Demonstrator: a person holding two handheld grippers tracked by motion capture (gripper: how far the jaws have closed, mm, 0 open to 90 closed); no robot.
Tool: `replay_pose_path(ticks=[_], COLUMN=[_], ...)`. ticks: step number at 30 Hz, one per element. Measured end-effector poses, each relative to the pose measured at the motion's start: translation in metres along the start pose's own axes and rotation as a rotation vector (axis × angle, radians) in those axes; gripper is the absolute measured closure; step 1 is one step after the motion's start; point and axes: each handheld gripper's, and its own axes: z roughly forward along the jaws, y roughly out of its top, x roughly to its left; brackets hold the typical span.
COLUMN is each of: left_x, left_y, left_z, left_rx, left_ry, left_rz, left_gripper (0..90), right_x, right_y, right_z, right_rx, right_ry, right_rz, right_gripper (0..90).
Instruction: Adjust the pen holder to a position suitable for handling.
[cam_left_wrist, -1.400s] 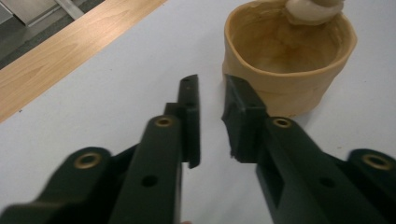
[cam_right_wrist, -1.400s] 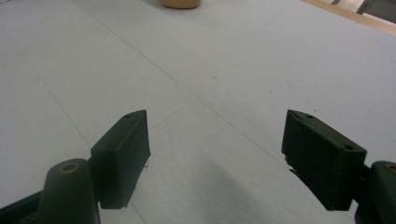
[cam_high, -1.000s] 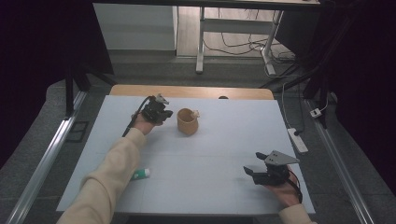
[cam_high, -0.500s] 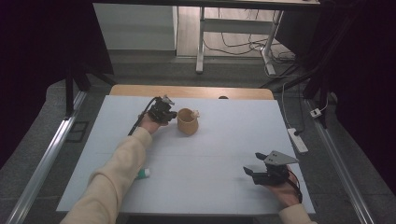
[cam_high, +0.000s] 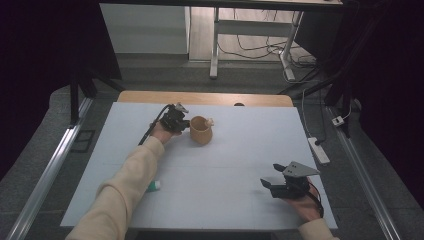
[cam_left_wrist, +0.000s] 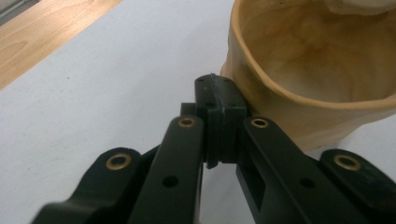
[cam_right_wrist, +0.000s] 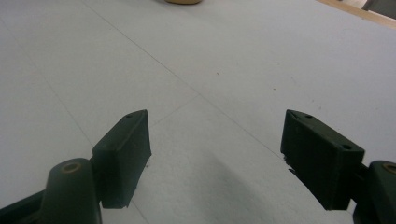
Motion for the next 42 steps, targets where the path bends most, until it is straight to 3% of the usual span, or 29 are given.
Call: replay_pose_path(ticks=[9,28,42], left_x=[-0.002,-0.004,-0.015], left_y=[0.000,0.001,0.005], left_z=[0.001,0.011,0.022], left_rx=[0.007,0.038,0.068], left_ry=[-0.023,-0.001,-0.021], left_rz=[0.018,0.023,0.058], left_gripper=[88.8,88.8,88.8], right_x=[0.000,0.000,0.000], right_y=[0.000,0.000,0.000], right_z=[0.001,0.001,0.001], right_rx=[0.000,0.000,0.004], right_ry=[0.003,0.004,-0.004], right_rz=[0.001,0.000,0.000], right_gripper=[23.7,23.7,23.7])
